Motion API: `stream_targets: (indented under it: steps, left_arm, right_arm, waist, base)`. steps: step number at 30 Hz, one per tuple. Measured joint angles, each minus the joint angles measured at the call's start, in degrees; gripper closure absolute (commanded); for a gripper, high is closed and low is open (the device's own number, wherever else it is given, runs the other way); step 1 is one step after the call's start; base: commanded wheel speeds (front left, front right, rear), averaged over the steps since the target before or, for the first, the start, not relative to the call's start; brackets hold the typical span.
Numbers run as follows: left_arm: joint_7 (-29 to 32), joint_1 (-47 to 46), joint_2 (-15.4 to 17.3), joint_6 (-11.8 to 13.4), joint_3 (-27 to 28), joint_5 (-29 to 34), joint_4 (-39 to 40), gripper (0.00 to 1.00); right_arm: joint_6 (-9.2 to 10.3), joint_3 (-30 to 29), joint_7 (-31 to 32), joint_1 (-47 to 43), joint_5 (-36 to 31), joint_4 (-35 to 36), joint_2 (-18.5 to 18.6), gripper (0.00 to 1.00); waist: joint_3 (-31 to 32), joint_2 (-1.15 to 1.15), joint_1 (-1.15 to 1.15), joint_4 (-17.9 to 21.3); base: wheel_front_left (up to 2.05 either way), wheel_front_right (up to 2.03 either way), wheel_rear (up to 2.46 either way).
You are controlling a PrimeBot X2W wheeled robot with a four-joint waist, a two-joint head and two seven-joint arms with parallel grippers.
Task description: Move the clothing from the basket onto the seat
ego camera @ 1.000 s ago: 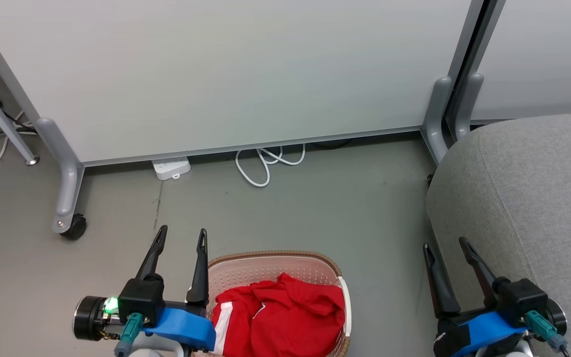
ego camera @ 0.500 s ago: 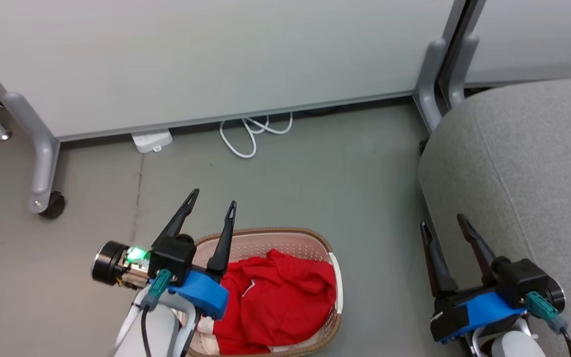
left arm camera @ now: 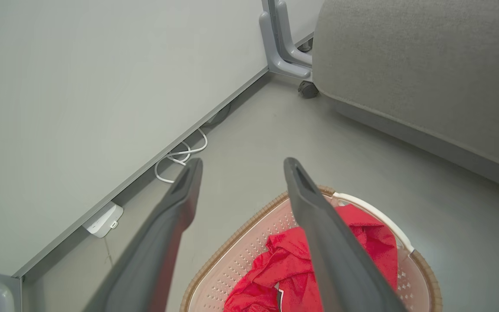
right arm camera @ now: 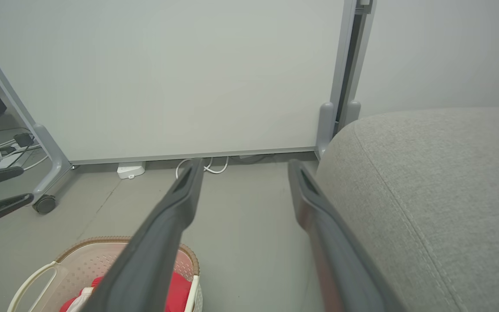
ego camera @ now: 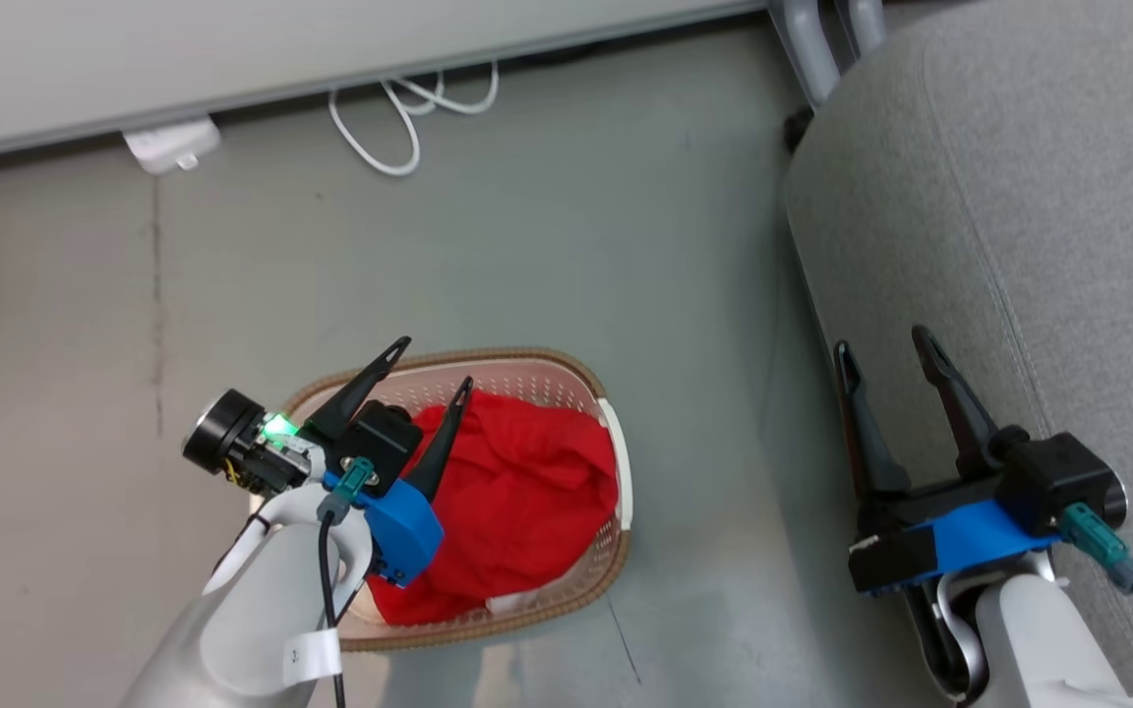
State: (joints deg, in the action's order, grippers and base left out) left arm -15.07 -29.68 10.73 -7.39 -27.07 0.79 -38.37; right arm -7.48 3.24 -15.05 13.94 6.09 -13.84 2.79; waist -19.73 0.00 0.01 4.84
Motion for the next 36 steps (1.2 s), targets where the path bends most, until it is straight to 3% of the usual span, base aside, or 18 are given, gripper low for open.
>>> stream_targets:
  steps: [11,25,36]
  left_arm:
    - [0.01,-9.40,2.46,-0.02,-14.45,-5.28,-12.25,0.00]
    - [0.01,-18.72,2.68,-0.03,-32.49,-13.56,-25.26,0.00]
    - [2.16,-26.66,3.38,-0.03,-42.02,-20.18,-30.30,0.00]
  right_arm:
    - [0.00,1.23,0.00,5.19,0.54,1.58,0.00,0.00]
    - [0.00,1.80,0.01,9.64,0.55,4.04,0.01,0.00]
    - [0.00,2.24,0.01,11.84,0.52,7.49,0.01,0.00]
  waist:
    - [-10.53,0.00,0.01,3.44]
    - [-21.88,-0.01,0.00,6.40]
    - [-30.60,0.00,0.00,7.70]
  base:
    - [0.00,0.00,0.00]
    - [0.00,0.00,0.00]
    - [0.00,0.00,0.00]
